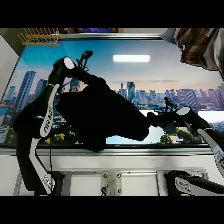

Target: Fold the clothes and pants, and hang the long-sleeved shirts on hangers.

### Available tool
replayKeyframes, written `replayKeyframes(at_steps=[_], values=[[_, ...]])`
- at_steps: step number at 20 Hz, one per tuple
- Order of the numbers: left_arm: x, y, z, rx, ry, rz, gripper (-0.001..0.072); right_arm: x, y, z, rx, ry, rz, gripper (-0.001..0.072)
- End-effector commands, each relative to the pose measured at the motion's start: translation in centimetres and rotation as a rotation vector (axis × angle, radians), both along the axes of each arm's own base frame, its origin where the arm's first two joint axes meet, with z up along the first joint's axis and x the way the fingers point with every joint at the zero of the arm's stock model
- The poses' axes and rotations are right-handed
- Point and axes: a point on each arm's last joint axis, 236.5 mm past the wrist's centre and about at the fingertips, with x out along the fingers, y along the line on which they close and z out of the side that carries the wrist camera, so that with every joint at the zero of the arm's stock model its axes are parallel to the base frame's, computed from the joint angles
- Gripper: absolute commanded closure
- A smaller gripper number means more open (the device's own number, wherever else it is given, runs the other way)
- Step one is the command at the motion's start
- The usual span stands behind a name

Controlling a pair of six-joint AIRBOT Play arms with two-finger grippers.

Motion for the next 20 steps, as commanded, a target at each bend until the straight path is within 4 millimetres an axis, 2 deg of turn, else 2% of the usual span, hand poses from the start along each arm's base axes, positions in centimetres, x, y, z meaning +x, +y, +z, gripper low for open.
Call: replayKeyframes(at_steps=[1, 2, 3, 4, 5, 7, 9, 10, 12, 14, 15, 17, 19, 20], values=[[-0.4, 1.6, 12.9, 0.007, -0.271, 0.029, 0.0693, 5.3, -0.3, 11.0, -0.012, -0.303, 0.051, 0.0698], [-1.6, 1.9, 18.1, -0.016, -0.369, 0.037, 0.0693, 6.7, -0.5, 16.8, -0.022, -0.439, 0.064, 0.0698], [-3.6, 2.2, 23.9, -0.047, -0.479, 0.044, 0.0692, 7.5, -0.9, 23.9, -0.043, -0.602, 0.07, 0.0699], [-6.5, 2.3, 29.5, -0.08, -0.585, 0.044, 0.0692, 7.5, -1.1, 30.7, -0.066, -0.757, 0.067, 0.0698], [-9.5, 2.5, 34.3, -0.117, -0.679, 0.049, 0.0692, 6.4, -1.1, 37.8, -0.091, -0.923, 0.064, 0.0699], [-17.2, 2.6, 42.8, -0.194, -0.855, 0.027, 0.0692, 2.3, -0.8, 49.2, -0.133, -1.198, 0.06, 0.0699], [-24.3, 2.6, 48.2, -0.272, -0.982, -0.009, 0.0692, -2.6, -0.5, 57.2, -0.158, -1.403, 0.048, 0.0698], [-27.7, 2.6, 50.3, -0.312, -1.039, -0.036, 0.0692, -5.0, -0.4, 60.1, -0.168, -1.485, 0.039, 0.0699], [-33.0, 2.6, 53.1, -0.398, -1.105, -0.081, 0.0692, -8.6, -0.3, 63.8, -0.178, -1.599, 0.02, 0.0699], [-36.2, 2.6, 54.2, -0.453, -1.126, -0.123, 0.0693, -10.8, -0.4, 65.6, -0.178, -1.663, -0.004, 0.0699], [-37.0, 2.5, 54.3, -0.477, -1.114, -0.13, 0.0692, -11.4, -0.4, 66.1, -0.178, -1.682, -0.013, 0.0699], [-36.8, 2.6, 53.5, -0.484, -1.059, -0.11, 0.0692, -11.8, -0.6, 66.6, -0.165, -1.696, -0.034, 0.0699], [-34.2, 3.2, 51.0, -0.43, -0.946, -0.018, 0.0692, -11.3, -0.8, 66.6, -0.161, -1.693, -0.042, 0.0699], [-32.1, 3.7, 48.7, -0.371, -0.859, 0.048, 0.0692, -10.5, -0.8, 66.3, -0.147, -1.678, -0.04, 0.0699]])
